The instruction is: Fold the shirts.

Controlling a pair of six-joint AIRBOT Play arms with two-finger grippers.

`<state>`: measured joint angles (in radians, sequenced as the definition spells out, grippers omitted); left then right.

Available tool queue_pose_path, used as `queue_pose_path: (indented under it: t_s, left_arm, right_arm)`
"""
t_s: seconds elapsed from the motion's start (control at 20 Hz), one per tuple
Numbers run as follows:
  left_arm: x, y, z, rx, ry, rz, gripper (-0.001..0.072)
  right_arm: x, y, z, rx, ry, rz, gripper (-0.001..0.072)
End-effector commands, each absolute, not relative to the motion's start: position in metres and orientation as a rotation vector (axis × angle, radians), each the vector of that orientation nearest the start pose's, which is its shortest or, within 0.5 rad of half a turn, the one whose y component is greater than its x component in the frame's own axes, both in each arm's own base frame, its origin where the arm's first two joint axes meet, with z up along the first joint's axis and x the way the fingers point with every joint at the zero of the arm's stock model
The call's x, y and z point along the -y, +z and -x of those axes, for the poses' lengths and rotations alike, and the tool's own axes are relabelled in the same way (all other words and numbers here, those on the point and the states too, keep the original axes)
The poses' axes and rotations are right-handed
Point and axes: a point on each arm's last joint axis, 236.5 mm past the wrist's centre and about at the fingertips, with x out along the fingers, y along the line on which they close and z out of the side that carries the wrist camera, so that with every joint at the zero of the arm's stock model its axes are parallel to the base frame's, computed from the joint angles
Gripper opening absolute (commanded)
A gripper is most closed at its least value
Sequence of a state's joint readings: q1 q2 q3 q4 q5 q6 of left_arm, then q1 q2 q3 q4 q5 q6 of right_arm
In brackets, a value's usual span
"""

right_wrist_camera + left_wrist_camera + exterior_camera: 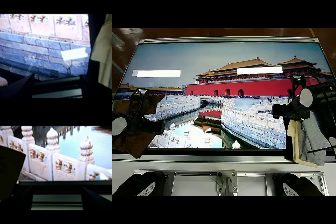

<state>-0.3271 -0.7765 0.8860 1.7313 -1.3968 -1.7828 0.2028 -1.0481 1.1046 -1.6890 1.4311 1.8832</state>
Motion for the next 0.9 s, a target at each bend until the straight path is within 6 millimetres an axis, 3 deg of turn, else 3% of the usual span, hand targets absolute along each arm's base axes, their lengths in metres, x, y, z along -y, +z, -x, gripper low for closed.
queue_pose_path:
  t_s: [0.0, 0.4, 0.75, 0.8, 0.85]
  left_arm:
    - [0.044, 0.056, -0.246, -1.251, -0.029, -0.15, 0.0704]
    - [0.044, 0.056, -0.246, -1.251, -0.03, -0.15, 0.0704]
    - [0.044, 0.056, -0.246, -1.251, -0.03, -0.149, 0.0704]
    - [0.046, 0.056, -0.25, -1.235, -0.034, -0.143, 0.0703]
    - [0.049, 0.06, -0.267, -1.17, -0.043, -0.138, 0.0703]
  right_arm:
    - [-0.036, 0.053, -0.298, -1.352, -0.12, -0.04, 0.0693]
    - [-0.036, 0.055, -0.305, -1.321, -0.117, -0.038, 0.0694]
    - [-0.056, 0.072, -0.358, -1.097, -0.038, -0.101, 0.0693]
    - [-0.058, 0.071, -0.36, -1.093, -0.031, -0.108, 0.0693]
    - [-0.061, 0.066, -0.36, -1.11, -0.025, -0.118, 0.0692]
